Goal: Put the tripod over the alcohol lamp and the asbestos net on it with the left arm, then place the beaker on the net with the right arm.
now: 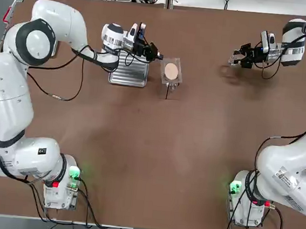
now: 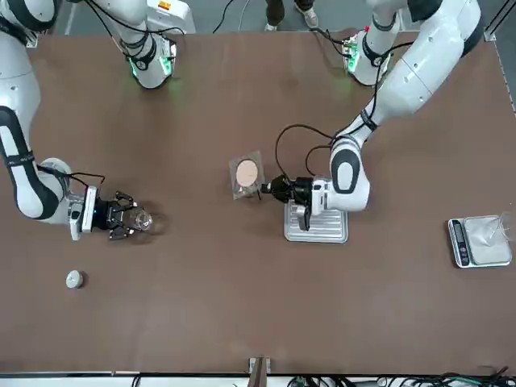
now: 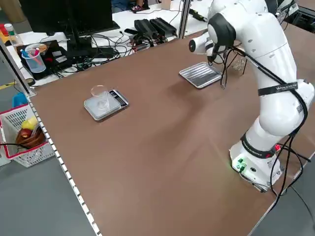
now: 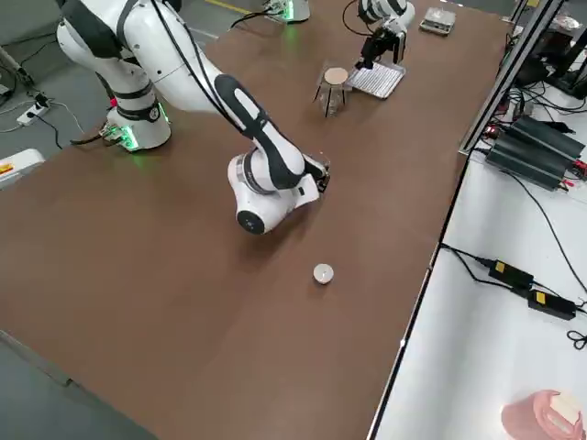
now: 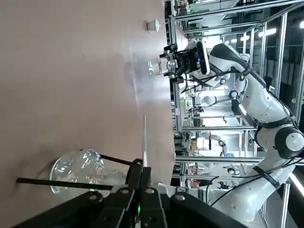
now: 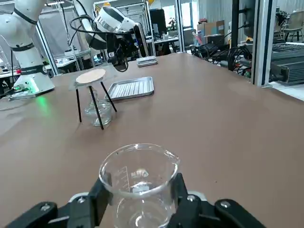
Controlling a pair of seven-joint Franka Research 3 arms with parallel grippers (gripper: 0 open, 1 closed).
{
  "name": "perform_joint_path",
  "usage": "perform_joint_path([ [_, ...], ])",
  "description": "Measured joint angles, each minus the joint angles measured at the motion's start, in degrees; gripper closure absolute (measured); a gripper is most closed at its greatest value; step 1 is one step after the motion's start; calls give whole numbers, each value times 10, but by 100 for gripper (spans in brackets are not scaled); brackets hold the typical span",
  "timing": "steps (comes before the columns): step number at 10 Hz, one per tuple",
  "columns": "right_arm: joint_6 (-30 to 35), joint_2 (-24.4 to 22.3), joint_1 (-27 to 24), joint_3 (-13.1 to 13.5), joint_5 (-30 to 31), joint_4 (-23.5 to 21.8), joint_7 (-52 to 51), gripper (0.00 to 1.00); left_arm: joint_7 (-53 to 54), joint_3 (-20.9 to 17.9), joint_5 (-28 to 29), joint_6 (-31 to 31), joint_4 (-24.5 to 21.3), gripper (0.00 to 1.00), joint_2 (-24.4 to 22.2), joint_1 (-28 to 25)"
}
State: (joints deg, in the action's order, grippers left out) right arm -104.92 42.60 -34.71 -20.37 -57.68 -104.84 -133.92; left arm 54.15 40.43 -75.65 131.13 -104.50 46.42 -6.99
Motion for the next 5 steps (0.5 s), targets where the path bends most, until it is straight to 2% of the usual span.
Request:
perform_joint_path([
  [5,-1,0,3,0,0,0,4,42,0,5,0,11,-5,94,0,1],
])
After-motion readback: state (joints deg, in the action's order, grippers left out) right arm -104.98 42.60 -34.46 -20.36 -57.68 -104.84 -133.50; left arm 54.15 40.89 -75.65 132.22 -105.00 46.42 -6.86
